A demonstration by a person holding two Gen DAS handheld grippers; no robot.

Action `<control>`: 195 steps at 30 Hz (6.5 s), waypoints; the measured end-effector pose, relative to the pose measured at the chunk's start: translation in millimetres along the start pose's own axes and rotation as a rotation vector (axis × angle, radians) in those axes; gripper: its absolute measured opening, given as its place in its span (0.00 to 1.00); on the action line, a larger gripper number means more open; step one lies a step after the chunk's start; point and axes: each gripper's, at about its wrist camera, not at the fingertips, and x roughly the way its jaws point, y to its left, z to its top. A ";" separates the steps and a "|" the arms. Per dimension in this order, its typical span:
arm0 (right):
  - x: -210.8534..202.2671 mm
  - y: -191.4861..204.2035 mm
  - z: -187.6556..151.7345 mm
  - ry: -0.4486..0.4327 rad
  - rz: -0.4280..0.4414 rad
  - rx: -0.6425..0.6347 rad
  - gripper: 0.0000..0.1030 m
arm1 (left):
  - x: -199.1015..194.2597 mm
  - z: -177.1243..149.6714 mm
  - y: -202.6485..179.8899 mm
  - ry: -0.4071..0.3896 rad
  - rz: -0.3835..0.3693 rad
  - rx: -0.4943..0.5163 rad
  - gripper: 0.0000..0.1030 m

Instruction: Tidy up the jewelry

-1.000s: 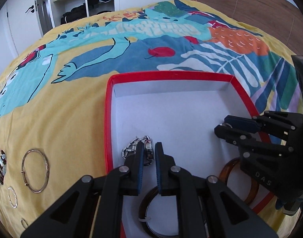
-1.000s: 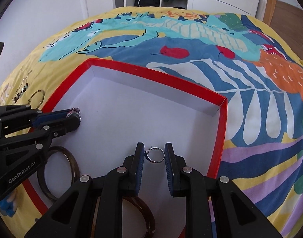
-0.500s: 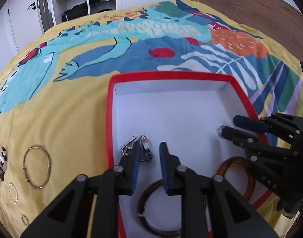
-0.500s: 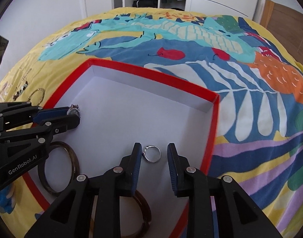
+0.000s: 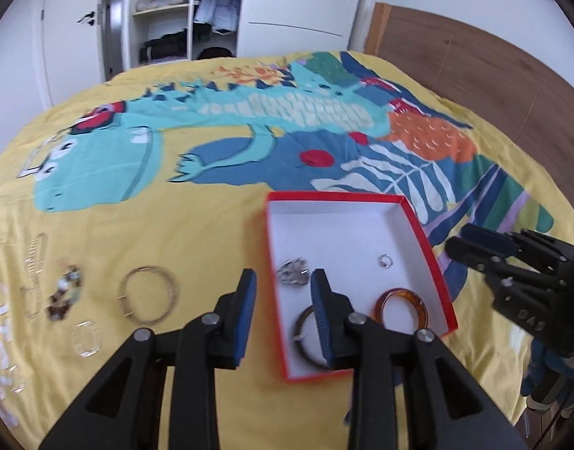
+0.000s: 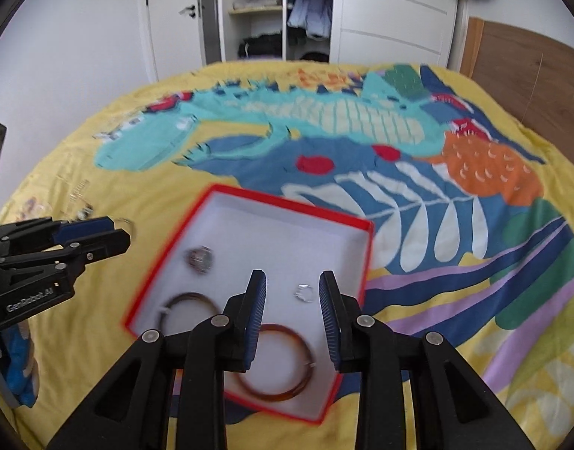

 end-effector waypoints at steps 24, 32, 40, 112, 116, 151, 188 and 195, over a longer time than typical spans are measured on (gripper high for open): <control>-28.8 184.7 -29.6 -0.026 0.202 -0.012 0.32 | -135.2 -138.4 235.7 -0.041 0.359 -0.254 0.48; 21.7 227.3 -48.8 0.034 0.231 -0.051 0.37 | -117.3 -178.1 281.8 -0.015 0.360 -0.371 0.51; 77.9 268.8 -64.5 0.114 0.288 -0.100 0.38 | -82.5 -185.5 304.1 0.030 0.341 -0.407 0.52; 99.6 -28.4 -3.0 0.084 0.006 0.094 0.20 | 102.8 21.1 -27.7 0.058 -0.044 -0.001 0.34; 119.7 -39.7 6.5 0.126 0.003 0.080 0.19 | 128.7 21.9 -35.2 0.094 -0.007 0.040 0.34; 60.2 -49.4 20.6 0.095 -0.112 0.110 0.30 | 87.5 26.0 -29.7 0.074 -0.029 0.045 0.35; -52.4 158.0 -31.1 -0.039 0.115 0.037 0.40 | -137.6 -132.1 223.2 0.003 0.273 -0.240 0.40; -36.5 166.6 -46.4 -0.025 0.114 0.020 0.41 | -124.9 -148.6 221.5 0.007 0.276 -0.253 0.40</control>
